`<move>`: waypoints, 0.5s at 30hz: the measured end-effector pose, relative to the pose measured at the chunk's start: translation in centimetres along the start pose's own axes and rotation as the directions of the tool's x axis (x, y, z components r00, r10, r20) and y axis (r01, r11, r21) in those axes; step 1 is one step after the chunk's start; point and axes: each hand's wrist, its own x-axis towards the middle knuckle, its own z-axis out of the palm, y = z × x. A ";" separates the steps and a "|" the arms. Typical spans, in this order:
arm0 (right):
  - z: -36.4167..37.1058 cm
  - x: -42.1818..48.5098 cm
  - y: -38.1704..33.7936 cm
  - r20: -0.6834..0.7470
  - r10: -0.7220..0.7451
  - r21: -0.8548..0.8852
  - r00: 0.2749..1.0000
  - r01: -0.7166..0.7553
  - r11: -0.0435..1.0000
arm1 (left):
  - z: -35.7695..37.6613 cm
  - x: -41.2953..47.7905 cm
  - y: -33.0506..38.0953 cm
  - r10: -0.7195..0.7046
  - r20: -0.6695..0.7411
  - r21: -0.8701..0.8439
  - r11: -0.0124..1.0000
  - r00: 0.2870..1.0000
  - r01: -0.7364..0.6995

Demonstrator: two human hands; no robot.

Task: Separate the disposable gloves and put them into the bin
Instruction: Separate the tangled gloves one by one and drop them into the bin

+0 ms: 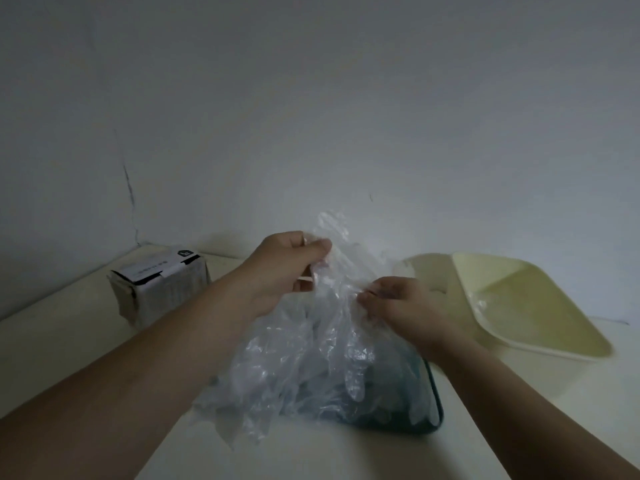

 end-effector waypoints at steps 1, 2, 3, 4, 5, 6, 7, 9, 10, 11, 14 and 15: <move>-0.1 0.0 0.2 0.000 0.014 -0.021 1.000 -0.014 1.000 | -0.1 0.1 0.4 0.021 -0.008 -0.007 1.000 1.000 -0.021; -0.1 0.0 0.4 -0.006 0.026 -0.045 1.000 -0.026 0.999 | -0.3 0.1 0.9 0.044 -0.021 -0.001 0.999 0.999 -0.044; -0.2 0.1 0.5 -0.017 0.039 -0.066 0.999 -0.040 0.997 | -0.7 0.1 1.5 0.067 -0.034 0.009 0.998 0.997 -0.067; -0.1 0.1 0.6 -0.029 0.051 -0.074 0.998 -0.053 0.996 | -1.1 -0.1 2.2 0.091 -0.049 0.009 0.996 0.995 -0.091; -0.1 0.3 0.6 -0.036 0.062 -0.076 0.997 -0.065 0.995 | -1.6 -0.2 2.9 0.122 -0.065 0.001 0.993 0.990 -0.122; 0.0 0.4 0.5 -0.039 0.072 -0.078 0.997 -0.075 0.994 | -2.1 -0.4 3.6 0.149 -0.075 -0.022 0.988 0.986 -0.151; 0.1 0.5 0.2 -0.037 0.076 -0.080 0.996 -0.079 0.994 | -2.5 -0.6 4.4 0.167 -0.074 -0.059 0.983 0.983 -0.172; 0.3 0.8 -0.8 -0.033 0.065 -0.058 0.997 -0.067 0.996 | -3.3 -0.9 5.5 0.176 -0.039 -0.159 0.971 0.984 -0.180; 0.2 0.8 -1.4 -0.043 0.052 -0.035 0.998 -0.053 0.998 | -3.6 -1.0 5.8 0.171 -0.016 -0.203 0.964 0.985 -0.171; -0.2 0.9 -2.2 -0.060 0.032 -0.006 0.998 -0.033 0.999 | -4.0 -1.2 6.0 0.169 0.006 -0.228 0.960 0.986 -0.163; -2.4 1.0 -5.2 -0.090 -0.027 0.070 0.996 0.033 0.997 | -4.2 -1.3 6.2 0.158 0.050 -0.255 0.957 0.986 -0.141; -3.3 1.1 -6.0 -0.090 -0.032 0.102 0.995 0.041 0.994 | -4.0 -1.3 6.2 0.166 0.064 -0.262 0.954 0.984 -0.144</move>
